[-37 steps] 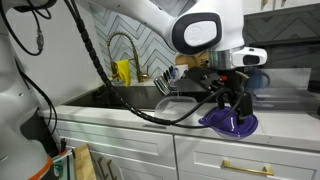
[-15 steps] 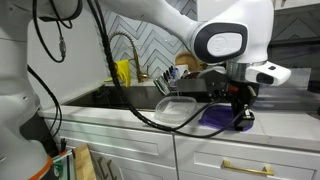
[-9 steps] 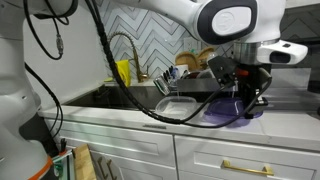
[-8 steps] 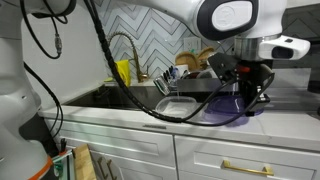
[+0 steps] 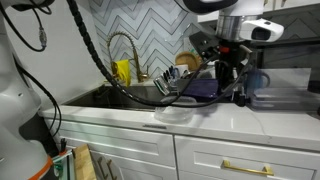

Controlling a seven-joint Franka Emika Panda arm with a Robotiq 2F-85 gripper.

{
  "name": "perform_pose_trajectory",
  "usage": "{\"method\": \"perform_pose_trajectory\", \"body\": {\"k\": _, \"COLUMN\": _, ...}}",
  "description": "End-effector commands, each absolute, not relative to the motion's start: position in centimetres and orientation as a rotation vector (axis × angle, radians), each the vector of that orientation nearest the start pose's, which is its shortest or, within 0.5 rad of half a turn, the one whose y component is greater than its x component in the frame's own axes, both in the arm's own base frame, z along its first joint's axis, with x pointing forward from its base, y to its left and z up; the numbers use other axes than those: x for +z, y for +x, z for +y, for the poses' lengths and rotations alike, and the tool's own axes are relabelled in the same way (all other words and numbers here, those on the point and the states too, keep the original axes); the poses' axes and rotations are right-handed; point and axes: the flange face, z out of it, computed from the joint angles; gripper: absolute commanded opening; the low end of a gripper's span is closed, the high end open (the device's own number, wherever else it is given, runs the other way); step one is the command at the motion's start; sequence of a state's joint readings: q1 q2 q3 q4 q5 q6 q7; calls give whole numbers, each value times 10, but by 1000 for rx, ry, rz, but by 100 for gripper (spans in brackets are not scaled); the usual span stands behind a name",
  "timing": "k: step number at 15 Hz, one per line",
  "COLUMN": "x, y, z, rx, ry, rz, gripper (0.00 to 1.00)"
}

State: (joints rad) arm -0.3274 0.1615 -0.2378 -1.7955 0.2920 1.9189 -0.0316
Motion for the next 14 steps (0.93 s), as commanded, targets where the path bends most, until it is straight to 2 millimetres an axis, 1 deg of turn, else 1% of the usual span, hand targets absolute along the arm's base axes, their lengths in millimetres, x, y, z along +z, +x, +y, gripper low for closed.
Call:
{"method": "perform_pose_trajectory", "body": {"k": 1, "x": 446, "y": 506, "z": -254, "rx": 67, "ry": -2734, "rz": 856, "gripper": 2}}
{"method": "perform_pose_trajectory", "body": {"k": 4, "x": 432, "y": 497, "z": -231, "rx": 127, "ry": -2775, "rz": 856, "gripper": 2}}
{"method": "perform_pose_trajectory", "body": {"k": 5, "x": 429, "y": 493, "z": -222, "rx": 134, "ry": -2798, "rz": 823, "gripper": 2}}
{"method": "perform_pose_trajectory", "body": {"k": 6, "x": 428, "y": 491, "z": -215, "rx": 147, "ry": -2805, "rz": 749, "gripper": 2}}
{"method": "perform_pose_trajectory", "body": {"k": 7, "x": 428, "y": 506, "z": -232, "rx": 140, "ry": -2784, "rz": 800, "gripper": 8}}
{"method": "perform_pose_trajectory", "body": {"k": 9, "x": 426, "y": 503, "z": -220, "rx": 156, "ry": -2790, "rz": 770, "gripper": 8}}
{"method": "perform_pose_trajectory", "body": {"k": 11, "x": 428, "y": 501, "z": -218, "rx": 154, "ry": -2793, "rz": 763, "gripper": 8}}
{"method": "perform_pose_trajectory", "body": {"k": 12, "x": 428, "y": 500, "z": -218, "rx": 152, "ry": -2793, "rz": 763, "gripper": 2}}
{"method": "perform_pose_trajectory", "body": {"k": 14, "x": 420, "y": 498, "z": -217, "rx": 160, "ry": -2811, "rz": 793, "gripper": 2}}
